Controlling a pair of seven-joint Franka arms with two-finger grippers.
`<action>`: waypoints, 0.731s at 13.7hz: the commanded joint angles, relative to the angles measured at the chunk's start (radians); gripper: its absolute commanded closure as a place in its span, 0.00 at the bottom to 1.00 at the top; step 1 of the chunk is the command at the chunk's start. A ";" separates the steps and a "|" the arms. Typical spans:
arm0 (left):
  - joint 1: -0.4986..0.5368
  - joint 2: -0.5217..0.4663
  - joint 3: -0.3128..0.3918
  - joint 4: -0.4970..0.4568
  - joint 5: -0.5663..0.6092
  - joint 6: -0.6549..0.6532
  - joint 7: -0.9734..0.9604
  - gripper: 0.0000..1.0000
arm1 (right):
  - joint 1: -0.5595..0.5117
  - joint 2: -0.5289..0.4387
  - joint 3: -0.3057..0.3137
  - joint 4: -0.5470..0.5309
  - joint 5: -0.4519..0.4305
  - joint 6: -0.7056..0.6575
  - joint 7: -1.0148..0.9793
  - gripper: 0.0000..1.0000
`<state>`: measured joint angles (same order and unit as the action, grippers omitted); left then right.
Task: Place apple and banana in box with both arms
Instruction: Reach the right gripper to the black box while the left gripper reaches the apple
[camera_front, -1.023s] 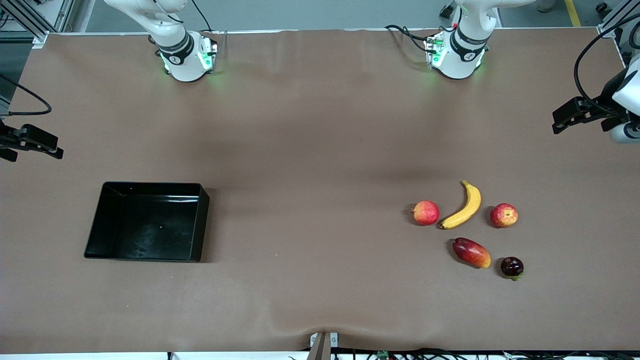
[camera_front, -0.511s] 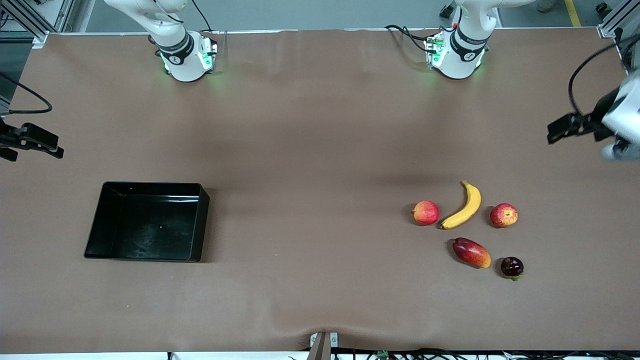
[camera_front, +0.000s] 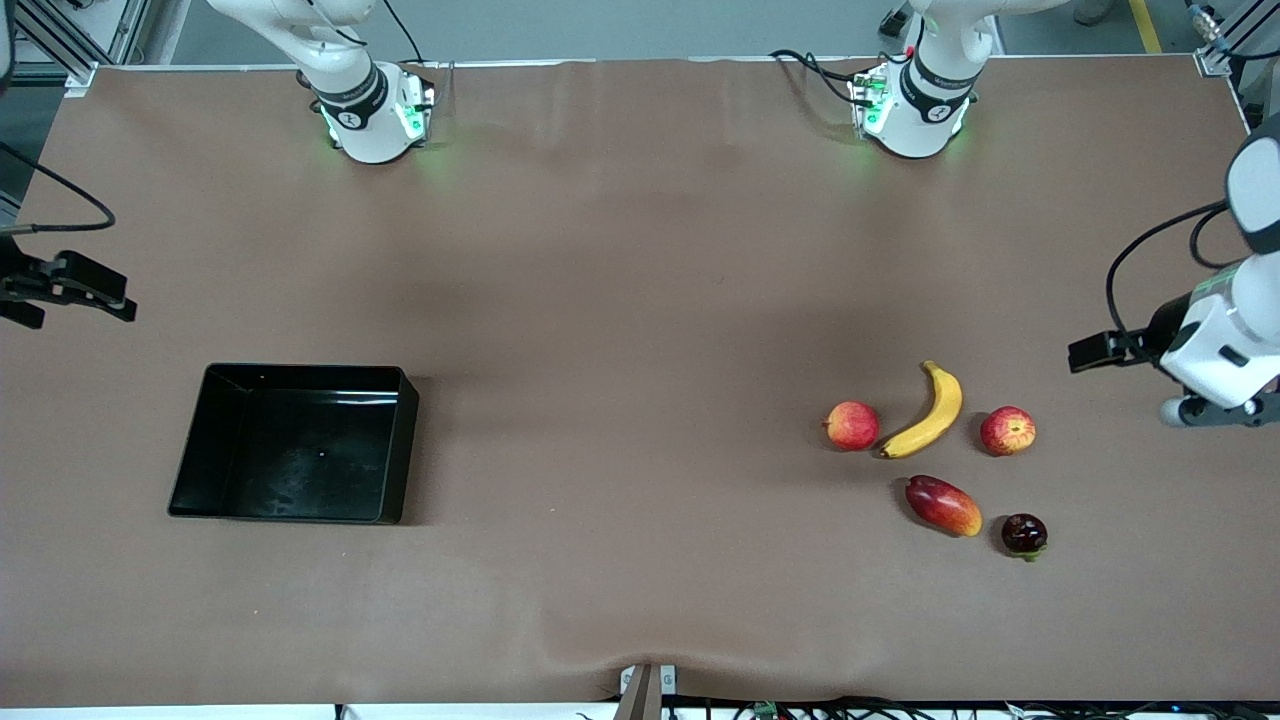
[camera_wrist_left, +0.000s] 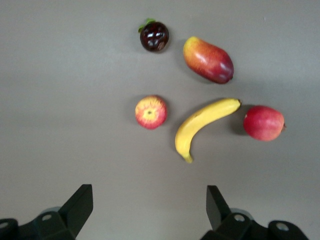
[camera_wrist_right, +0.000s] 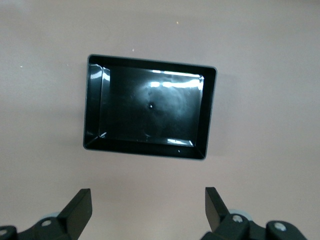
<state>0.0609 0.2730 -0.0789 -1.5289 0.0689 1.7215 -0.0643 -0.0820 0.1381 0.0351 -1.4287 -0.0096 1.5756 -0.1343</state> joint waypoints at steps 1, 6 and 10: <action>0.020 0.063 -0.002 -0.040 0.008 0.143 -0.003 0.00 | 0.021 0.040 0.005 0.002 -0.015 0.017 -0.005 0.00; 0.082 0.170 -0.002 -0.174 0.011 0.427 -0.006 0.00 | 0.025 0.164 0.005 0.002 -0.015 0.105 -0.005 0.00; 0.083 0.233 -0.002 -0.220 0.015 0.515 -0.006 0.00 | -0.010 0.296 0.000 0.004 -0.030 0.242 -0.007 0.00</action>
<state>0.1441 0.5031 -0.0760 -1.7235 0.0689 2.2089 -0.0647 -0.0661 0.3762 0.0290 -1.4422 -0.0123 1.7716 -0.1343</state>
